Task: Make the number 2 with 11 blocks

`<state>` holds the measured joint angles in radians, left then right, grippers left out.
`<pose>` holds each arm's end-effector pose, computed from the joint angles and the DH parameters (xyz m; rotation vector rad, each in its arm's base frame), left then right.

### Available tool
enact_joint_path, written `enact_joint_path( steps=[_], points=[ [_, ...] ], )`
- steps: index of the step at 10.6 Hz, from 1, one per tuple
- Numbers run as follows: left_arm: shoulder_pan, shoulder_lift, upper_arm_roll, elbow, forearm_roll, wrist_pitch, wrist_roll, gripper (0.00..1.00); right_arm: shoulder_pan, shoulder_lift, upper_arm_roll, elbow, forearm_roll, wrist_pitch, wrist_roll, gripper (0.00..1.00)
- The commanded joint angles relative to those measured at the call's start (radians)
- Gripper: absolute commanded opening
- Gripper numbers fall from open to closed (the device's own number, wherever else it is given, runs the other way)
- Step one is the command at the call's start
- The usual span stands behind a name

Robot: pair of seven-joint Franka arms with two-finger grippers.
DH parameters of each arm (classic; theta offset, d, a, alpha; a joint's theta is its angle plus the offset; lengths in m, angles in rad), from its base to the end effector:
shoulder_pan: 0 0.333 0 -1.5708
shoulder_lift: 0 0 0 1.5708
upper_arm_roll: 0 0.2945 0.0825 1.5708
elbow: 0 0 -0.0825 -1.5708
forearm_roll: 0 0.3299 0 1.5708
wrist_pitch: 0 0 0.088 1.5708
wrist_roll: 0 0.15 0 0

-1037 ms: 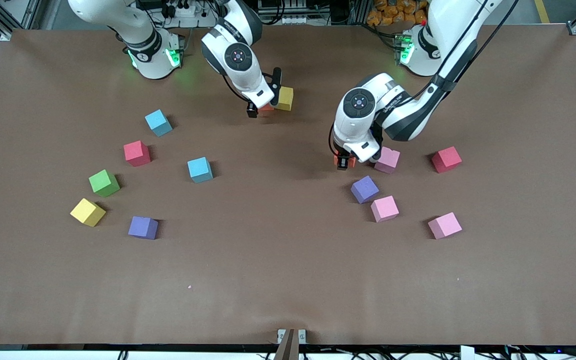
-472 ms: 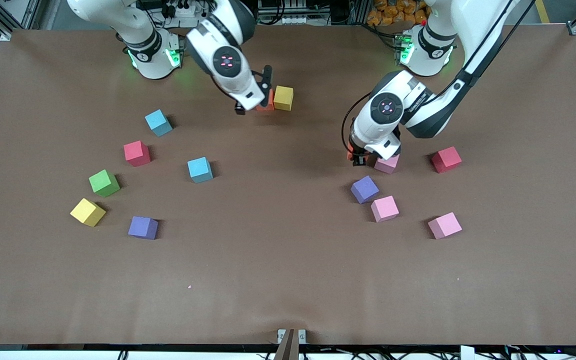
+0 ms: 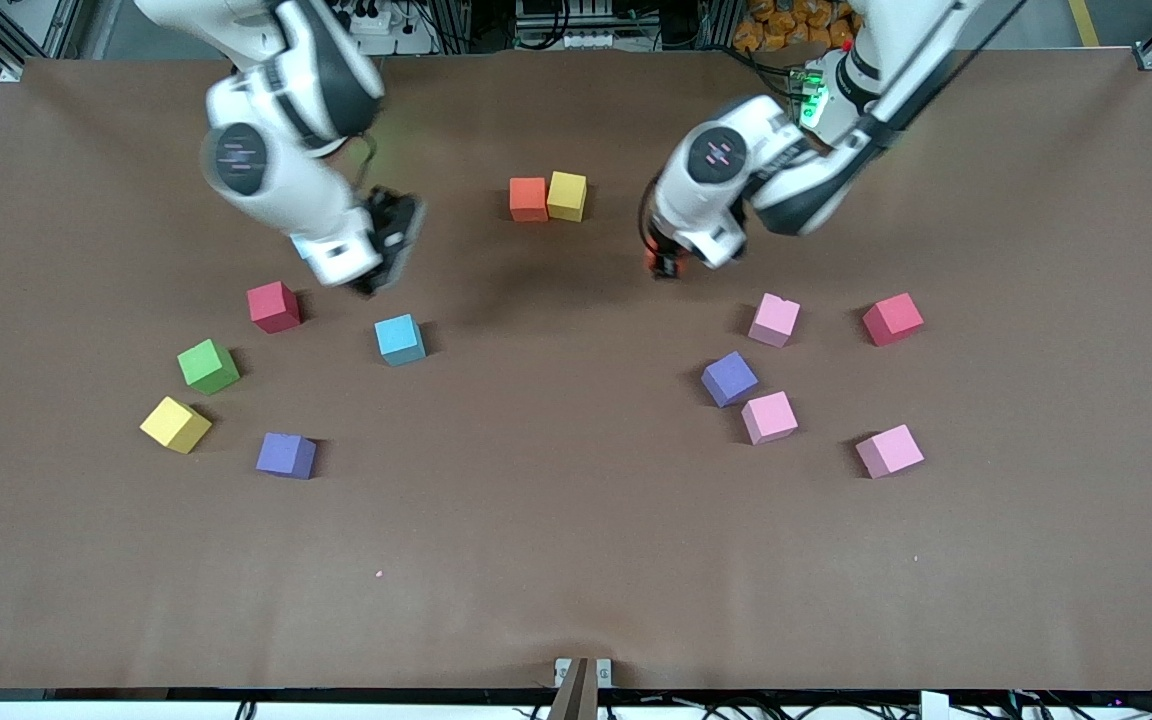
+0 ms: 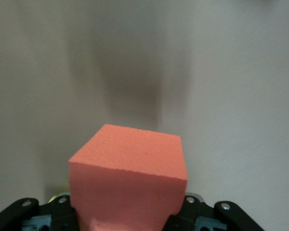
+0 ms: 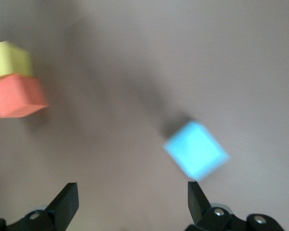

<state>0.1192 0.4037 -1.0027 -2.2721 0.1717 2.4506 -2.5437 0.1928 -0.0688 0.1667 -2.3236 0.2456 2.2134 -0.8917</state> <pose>0.3049 -0.3865 0.2374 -2.1856 -2.1557 0.3481 0.4182 0.1745 0.3354 -2.5203 -1.5432 -0.0120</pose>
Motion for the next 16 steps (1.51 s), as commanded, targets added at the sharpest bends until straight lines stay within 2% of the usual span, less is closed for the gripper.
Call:
enact_joint_path(
  steps=[1, 2, 5, 7, 8, 10, 12, 16],
  points=[
    [-0.064, 0.047, -0.001, 0.000, -0.017, 0.053, -0.071, 0.13, -0.160, -0.010, 0.016, 0.006, -0.028, 0.133, 0.007, 1.00],
    [-0.094, 0.050, 0.001, -0.003, -0.015, 0.065, -0.099, 0.13, -0.215, 0.006, 0.016, 0.033, -0.029, 0.179, 0.002, 1.00],
    [-0.167, 0.079, 0.025, -0.004, -0.012, 0.094, -0.168, 0.13, -0.250, 0.120, -0.009, 0.131, -0.034, 0.187, -0.004, 1.00],
    [-0.249, 0.081, 0.091, -0.003, -0.012, 0.126, -0.193, 0.13, -0.250, 0.223, -0.027, 0.208, -0.052, 0.189, -0.039, 1.00],
    [-0.294, 0.081, 0.134, -0.003, -0.012, 0.140, -0.202, 0.13, -0.233, 0.281, -0.027, 0.270, -0.113, 0.189, -0.134, 1.00],
    [-0.375, 0.095, 0.202, 0.003, -0.011, 0.149, -0.227, 0.13, -0.228, 0.366, -0.027, 0.344, -0.140, 0.193, -0.194, 1.00],
    [-0.418, 0.107, 0.228, 0.003, -0.011, 0.166, -0.239, 0.13, -0.237, 0.456, -0.027, 0.377, -0.138, 0.207, -0.275, 1.00],
    [-0.457, 0.136, 0.260, 0.031, -0.008, 0.169, -0.257, 0.13, -0.236, 0.510, -0.030, 0.391, -0.219, 0.259, -0.348, 1.00]
  ],
)
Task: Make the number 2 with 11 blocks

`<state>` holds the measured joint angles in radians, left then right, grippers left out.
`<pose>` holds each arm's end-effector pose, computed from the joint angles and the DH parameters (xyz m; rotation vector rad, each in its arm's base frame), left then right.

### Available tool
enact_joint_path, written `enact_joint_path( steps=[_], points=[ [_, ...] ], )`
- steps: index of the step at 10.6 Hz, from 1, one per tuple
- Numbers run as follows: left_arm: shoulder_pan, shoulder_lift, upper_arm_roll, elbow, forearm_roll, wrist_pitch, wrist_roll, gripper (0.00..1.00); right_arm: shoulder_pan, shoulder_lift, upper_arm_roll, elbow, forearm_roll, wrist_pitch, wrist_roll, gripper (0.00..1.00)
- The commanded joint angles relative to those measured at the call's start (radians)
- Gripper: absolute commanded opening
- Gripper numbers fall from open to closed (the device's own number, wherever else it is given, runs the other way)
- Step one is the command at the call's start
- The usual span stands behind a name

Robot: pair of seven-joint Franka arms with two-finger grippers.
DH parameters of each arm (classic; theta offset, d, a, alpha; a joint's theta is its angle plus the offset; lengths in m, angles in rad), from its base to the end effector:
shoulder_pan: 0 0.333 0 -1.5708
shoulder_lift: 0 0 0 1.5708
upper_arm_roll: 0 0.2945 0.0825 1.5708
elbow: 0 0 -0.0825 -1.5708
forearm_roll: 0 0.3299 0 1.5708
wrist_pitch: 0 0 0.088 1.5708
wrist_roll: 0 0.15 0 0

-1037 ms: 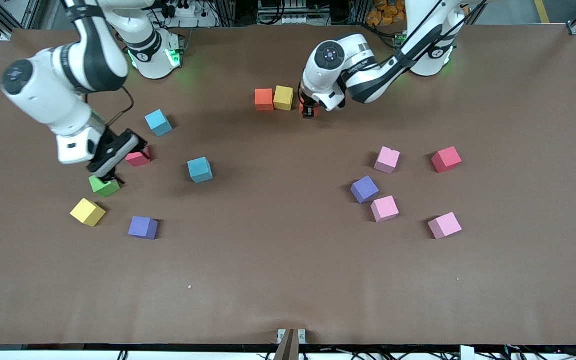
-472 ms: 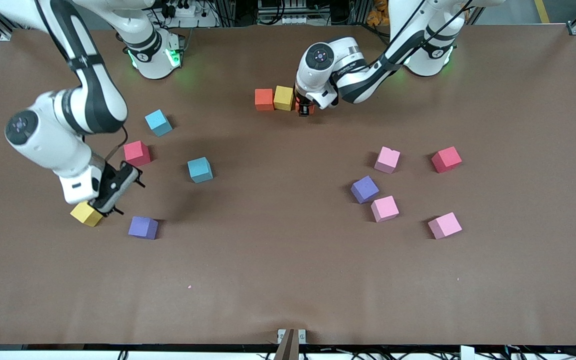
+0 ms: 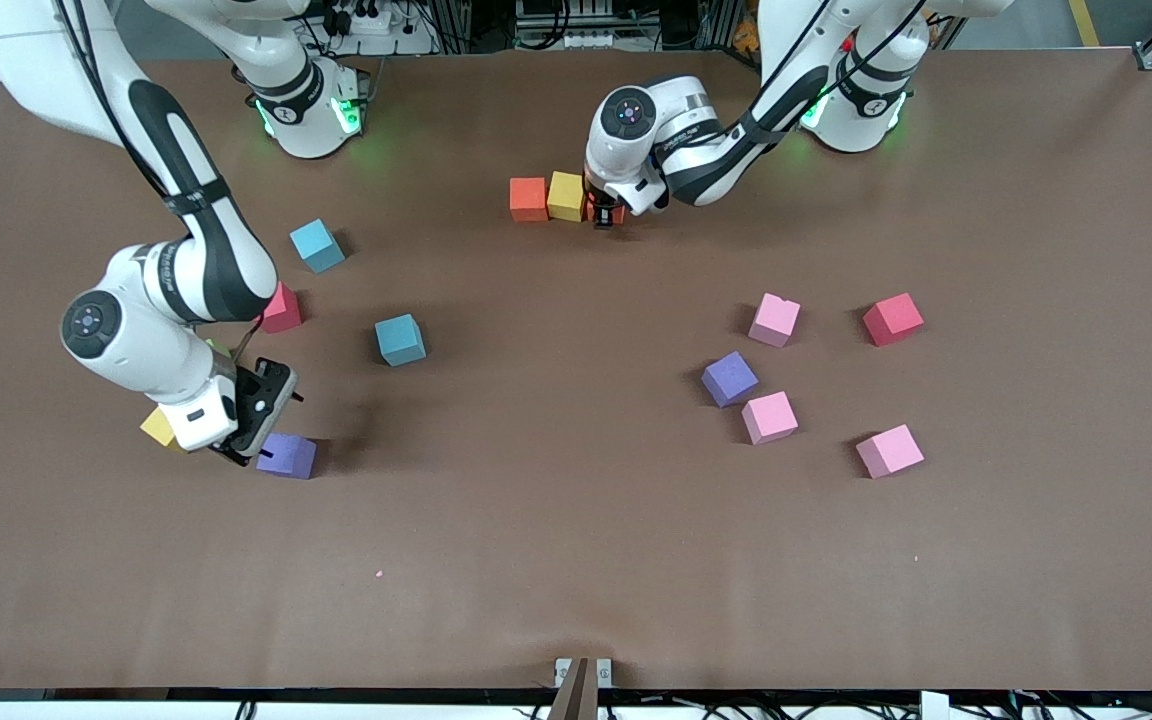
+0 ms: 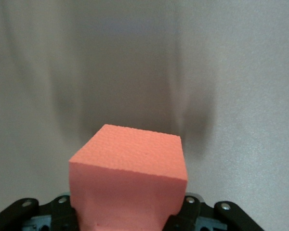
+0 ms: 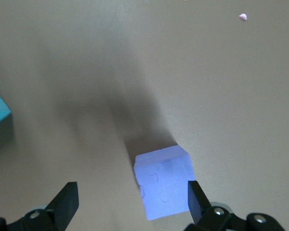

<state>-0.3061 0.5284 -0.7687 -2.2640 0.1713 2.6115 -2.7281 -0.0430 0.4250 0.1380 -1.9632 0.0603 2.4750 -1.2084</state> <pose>0.2173 -0.4498 0.1747 -2.1354 -2.1301 0.3884 0.5809 0.0548 0.2436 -2.5217 -1.8059 -0.1966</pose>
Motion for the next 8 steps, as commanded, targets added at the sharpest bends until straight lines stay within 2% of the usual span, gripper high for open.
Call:
enact_joint_path(
  steps=[1, 4, 8],
  points=[
    [-0.044, 0.019, 0.035, 0.032, -0.007, 0.010, -0.091, 0.13, -0.006, 0.026, -0.003, 0.032, -0.036, 0.011, -0.034, 1.00],
    [-0.068, 0.039, 0.068, 0.061, -0.007, 0.009, -0.102, 0.13, -0.018, 0.061, -0.005, 0.006, -0.034, 0.138, -0.059, 1.00],
    [-0.103, 0.042, 0.071, 0.070, -0.007, 0.009, -0.133, 0.13, -0.031, 0.077, -0.005, 0.001, -0.034, 0.133, -0.100, 1.00]
  ],
)
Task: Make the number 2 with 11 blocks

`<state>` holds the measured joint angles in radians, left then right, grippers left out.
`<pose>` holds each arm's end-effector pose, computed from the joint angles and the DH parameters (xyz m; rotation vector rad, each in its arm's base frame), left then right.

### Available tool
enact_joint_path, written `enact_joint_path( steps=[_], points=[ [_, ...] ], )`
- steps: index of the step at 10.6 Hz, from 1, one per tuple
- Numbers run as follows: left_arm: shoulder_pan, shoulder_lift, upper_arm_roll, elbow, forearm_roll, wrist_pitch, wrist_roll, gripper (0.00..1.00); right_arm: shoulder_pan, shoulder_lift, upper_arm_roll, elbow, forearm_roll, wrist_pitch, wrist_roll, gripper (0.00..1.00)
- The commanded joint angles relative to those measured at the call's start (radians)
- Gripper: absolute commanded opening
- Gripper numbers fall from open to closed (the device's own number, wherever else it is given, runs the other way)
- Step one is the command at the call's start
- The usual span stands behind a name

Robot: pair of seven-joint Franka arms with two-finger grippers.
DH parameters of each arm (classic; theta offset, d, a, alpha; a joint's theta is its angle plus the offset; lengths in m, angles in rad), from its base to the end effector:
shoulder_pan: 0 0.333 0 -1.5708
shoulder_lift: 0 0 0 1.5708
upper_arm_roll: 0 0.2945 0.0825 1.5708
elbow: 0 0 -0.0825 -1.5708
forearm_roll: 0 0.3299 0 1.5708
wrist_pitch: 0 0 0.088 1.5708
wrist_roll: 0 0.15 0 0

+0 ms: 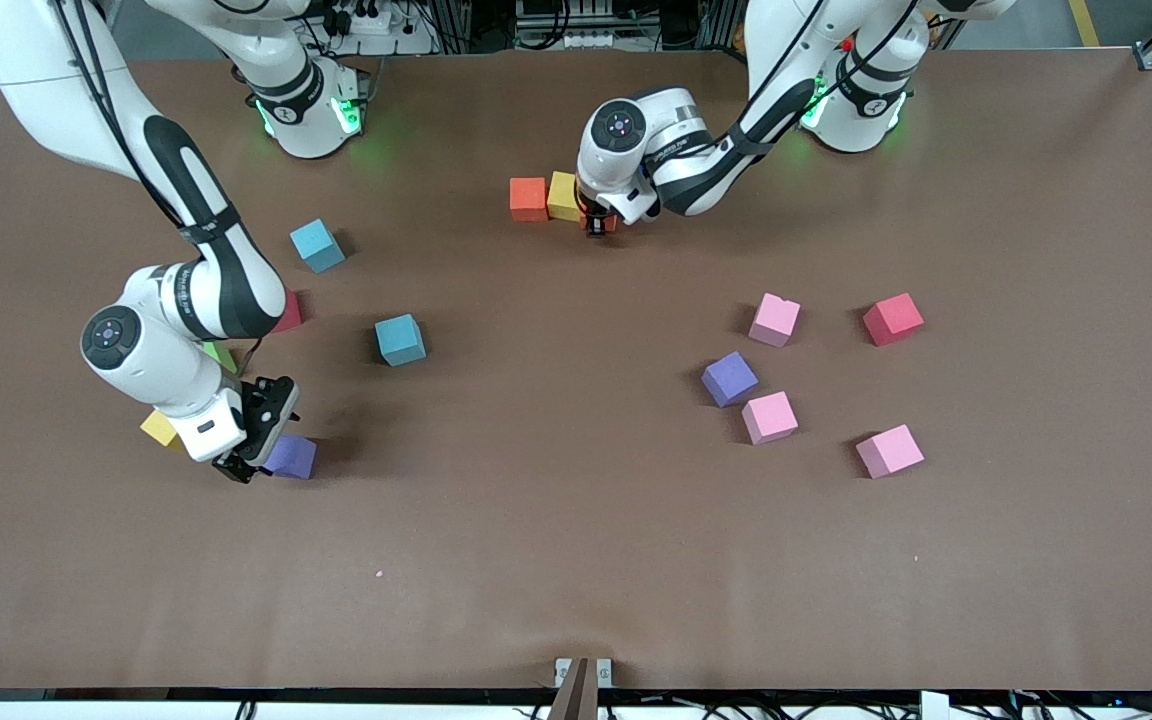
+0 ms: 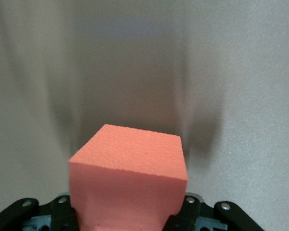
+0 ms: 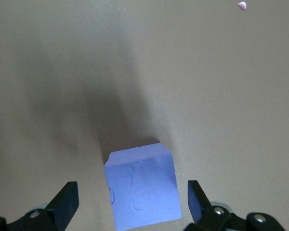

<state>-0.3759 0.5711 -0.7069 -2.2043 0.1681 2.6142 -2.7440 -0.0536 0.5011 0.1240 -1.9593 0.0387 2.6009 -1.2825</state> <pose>0.2235 -0.4637 0.1652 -2.1124 -2.1552 0.3930 0.5929 0.0400 0.2133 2.4787 1.8877 0.2556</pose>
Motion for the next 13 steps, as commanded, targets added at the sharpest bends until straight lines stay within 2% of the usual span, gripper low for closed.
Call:
enact_joint_path(
  steps=[1, 3, 4, 6, 13],
  points=[
    [-0.035, 0.000, 0.009, 0.011, -0.004, 0.007, -0.118, 0.13, -0.018, 0.001, 0.008, 0.000, -0.013, 0.008, -0.027, 1.00],
    [-0.035, 0.013, 0.009, 0.018, -0.004, 0.007, -0.118, 0.14, -0.011, 0.011, 0.006, 0.010, -0.014, 0.021, -0.029, 1.00],
    [-0.035, 0.022, 0.009, 0.026, -0.004, 0.007, -0.118, 0.22, -0.011, 0.037, 0.006, 0.031, -0.014, 0.022, -0.029, 1.00],
    [-0.041, 0.029, 0.010, 0.031, -0.004, 0.004, -0.126, 1.00, -0.011, 0.062, -0.007, 0.054, -0.016, 0.019, -0.029, 1.00],
    [-0.040, -0.020, 0.018, 0.040, -0.002, -0.097, -0.155, 1.00, 0.040, 0.105, -0.035, 0.053, -0.014, 0.033, -0.053, 1.00]
  ],
)
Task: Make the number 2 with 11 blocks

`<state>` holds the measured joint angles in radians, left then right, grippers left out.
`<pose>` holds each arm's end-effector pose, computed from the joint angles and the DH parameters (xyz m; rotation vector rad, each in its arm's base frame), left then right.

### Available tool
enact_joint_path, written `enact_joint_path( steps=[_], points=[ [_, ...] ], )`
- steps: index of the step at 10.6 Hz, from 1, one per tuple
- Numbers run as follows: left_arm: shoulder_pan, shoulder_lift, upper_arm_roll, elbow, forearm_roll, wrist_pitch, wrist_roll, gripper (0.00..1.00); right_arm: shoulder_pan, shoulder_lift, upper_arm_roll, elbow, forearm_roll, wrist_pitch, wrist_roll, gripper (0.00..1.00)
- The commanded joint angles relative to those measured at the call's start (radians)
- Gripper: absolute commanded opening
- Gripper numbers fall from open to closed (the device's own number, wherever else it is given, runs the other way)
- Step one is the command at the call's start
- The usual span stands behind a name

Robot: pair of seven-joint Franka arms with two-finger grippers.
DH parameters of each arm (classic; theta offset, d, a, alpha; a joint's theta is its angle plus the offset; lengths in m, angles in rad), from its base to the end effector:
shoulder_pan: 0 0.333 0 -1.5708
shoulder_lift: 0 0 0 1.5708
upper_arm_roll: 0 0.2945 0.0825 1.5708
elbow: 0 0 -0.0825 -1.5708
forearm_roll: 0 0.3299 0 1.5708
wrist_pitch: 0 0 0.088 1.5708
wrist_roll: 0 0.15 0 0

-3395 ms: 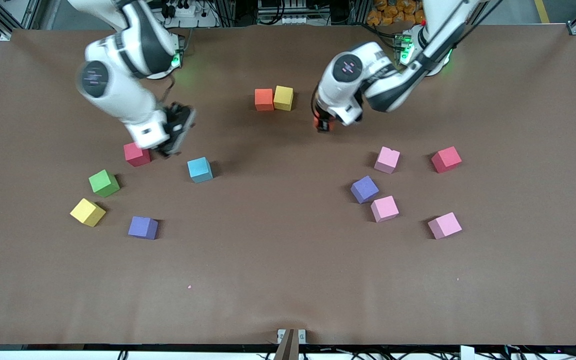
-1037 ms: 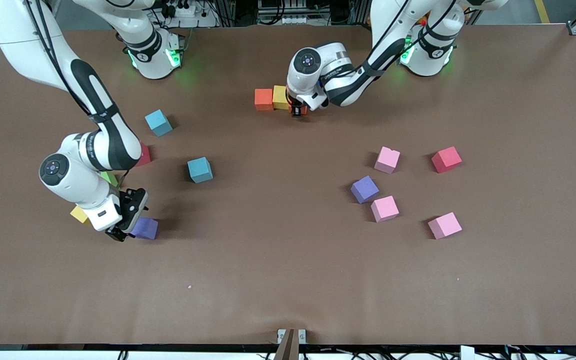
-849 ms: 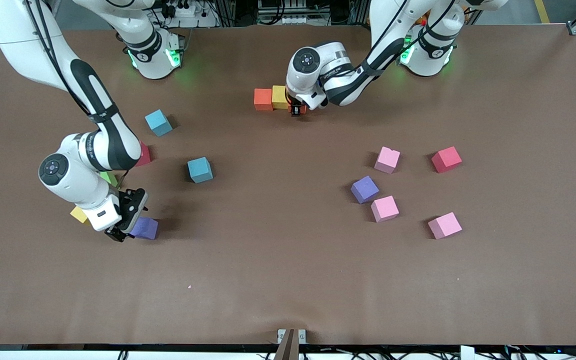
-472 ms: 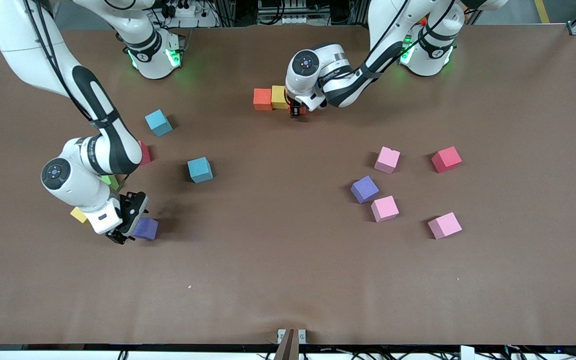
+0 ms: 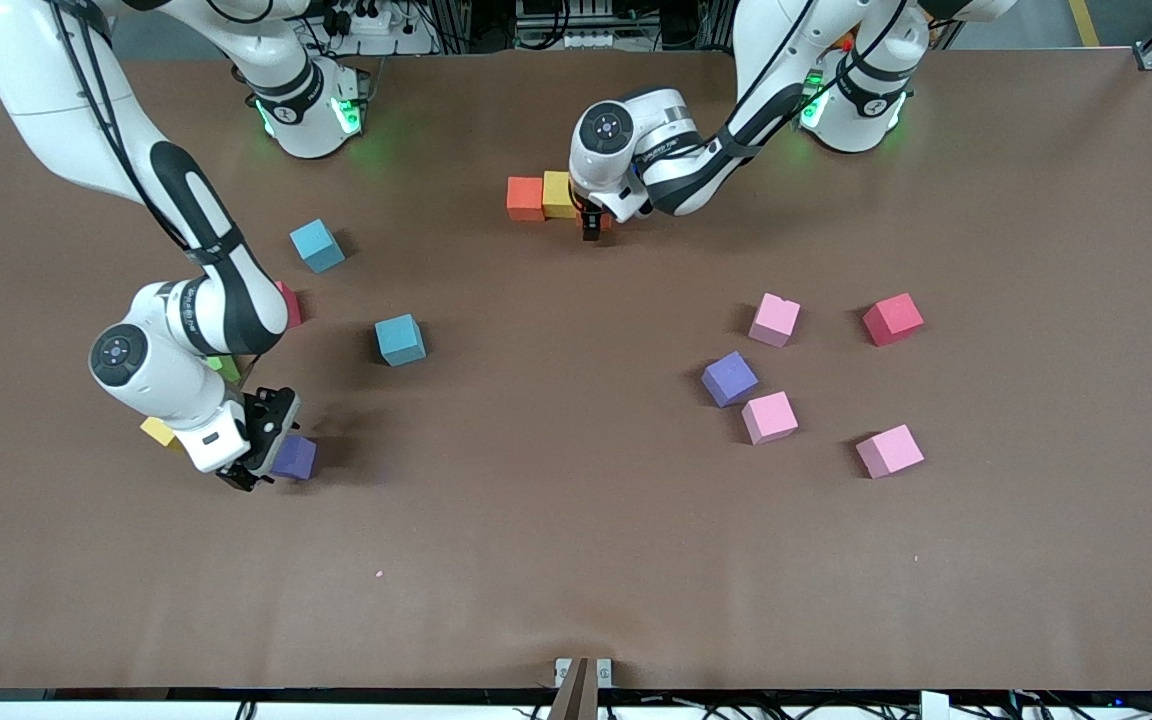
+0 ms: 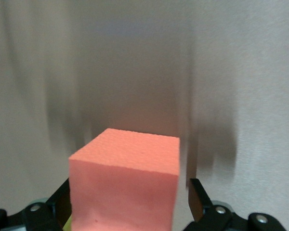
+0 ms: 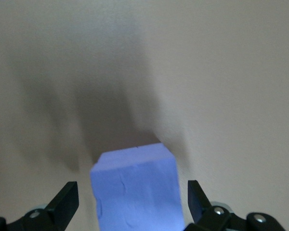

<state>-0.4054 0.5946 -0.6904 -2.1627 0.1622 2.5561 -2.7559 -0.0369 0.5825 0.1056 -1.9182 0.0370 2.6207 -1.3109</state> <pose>0.2211 -0.4686 0.1602 -2.0771 -2.1310 0.3719 0.5988 0.0395 0.1818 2.4614 1.9256 0.2260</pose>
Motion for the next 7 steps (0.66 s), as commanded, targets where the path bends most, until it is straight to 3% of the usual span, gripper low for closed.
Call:
enact_joint_path(
  steps=[1, 3, 5, 6, 7],
  points=[
    [0.000, -0.055, 0.000, -0.002, 0.004, -0.046, -0.142, 1.00, 0.025, 0.029, -0.017, 0.011, -0.012, 0.015, -0.045, 1.00],
    [0.007, -0.070, -0.001, 0.007, 0.004, -0.088, -0.139, 1.00, 0.025, 0.039, -0.018, 0.011, -0.012, 0.027, -0.076, 1.00],
    [0.013, -0.072, -0.004, 0.035, -0.003, -0.144, -0.137, 1.00, 0.035, 0.039, -0.027, 0.013, -0.012, 0.033, -0.097, 0.86],
    [0.017, -0.082, -0.006, 0.044, -0.006, -0.163, -0.136, 1.00, 0.040, 0.037, -0.033, 0.013, -0.011, 0.041, -0.112, 0.70],
    [0.020, -0.094, -0.011, 0.050, -0.006, -0.177, -0.136, 1.00, 0.038, 0.030, -0.033, 0.013, -0.009, 0.039, -0.122, 0.43]
  ],
)
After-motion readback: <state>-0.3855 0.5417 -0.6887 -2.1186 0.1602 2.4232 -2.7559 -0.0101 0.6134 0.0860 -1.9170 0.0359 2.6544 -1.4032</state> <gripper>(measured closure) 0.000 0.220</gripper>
